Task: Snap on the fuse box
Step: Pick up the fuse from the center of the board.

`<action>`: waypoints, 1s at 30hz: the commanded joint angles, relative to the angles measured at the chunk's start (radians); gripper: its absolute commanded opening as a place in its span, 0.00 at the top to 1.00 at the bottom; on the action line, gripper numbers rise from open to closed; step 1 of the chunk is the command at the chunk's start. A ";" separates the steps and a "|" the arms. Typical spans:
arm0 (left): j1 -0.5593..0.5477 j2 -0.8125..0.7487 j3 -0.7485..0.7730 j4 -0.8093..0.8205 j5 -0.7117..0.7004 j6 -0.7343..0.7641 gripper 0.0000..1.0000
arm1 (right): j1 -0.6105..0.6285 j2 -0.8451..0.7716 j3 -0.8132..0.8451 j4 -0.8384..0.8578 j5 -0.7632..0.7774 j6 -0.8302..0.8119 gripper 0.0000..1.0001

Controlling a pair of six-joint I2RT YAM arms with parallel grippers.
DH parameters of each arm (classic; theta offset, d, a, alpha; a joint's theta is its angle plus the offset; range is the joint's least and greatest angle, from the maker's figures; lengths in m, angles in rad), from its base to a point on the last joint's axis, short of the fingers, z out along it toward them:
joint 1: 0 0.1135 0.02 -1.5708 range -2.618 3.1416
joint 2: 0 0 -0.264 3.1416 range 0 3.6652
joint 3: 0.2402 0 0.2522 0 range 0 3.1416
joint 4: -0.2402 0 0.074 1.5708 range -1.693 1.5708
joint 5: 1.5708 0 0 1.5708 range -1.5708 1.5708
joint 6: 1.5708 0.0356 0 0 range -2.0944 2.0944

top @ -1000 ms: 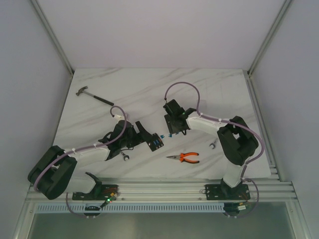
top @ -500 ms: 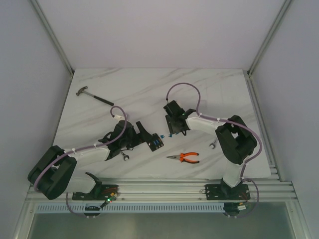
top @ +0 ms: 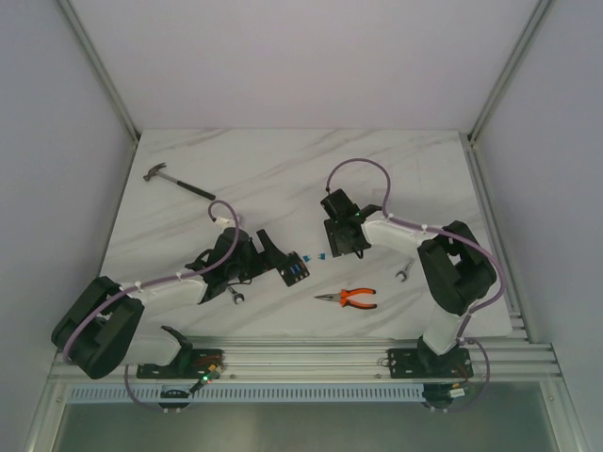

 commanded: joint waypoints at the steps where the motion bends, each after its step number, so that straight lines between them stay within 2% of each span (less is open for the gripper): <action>1: 0.005 -0.022 0.016 -0.016 -0.017 0.009 0.00 | -0.001 0.002 0.067 -0.029 -0.087 -0.053 0.40; 12: 0.005 -0.039 0.005 -0.019 -0.016 0.013 0.00 | -0.030 0.110 0.194 -0.117 -0.188 -0.269 0.51; 22: 0.005 -0.042 0.004 -0.019 -0.014 0.016 0.00 | -0.053 0.143 0.224 -0.141 -0.269 -0.326 0.55; 30: 0.005 -0.044 0.004 -0.019 -0.009 0.017 0.00 | -0.058 0.185 0.234 -0.168 -0.265 -0.341 0.65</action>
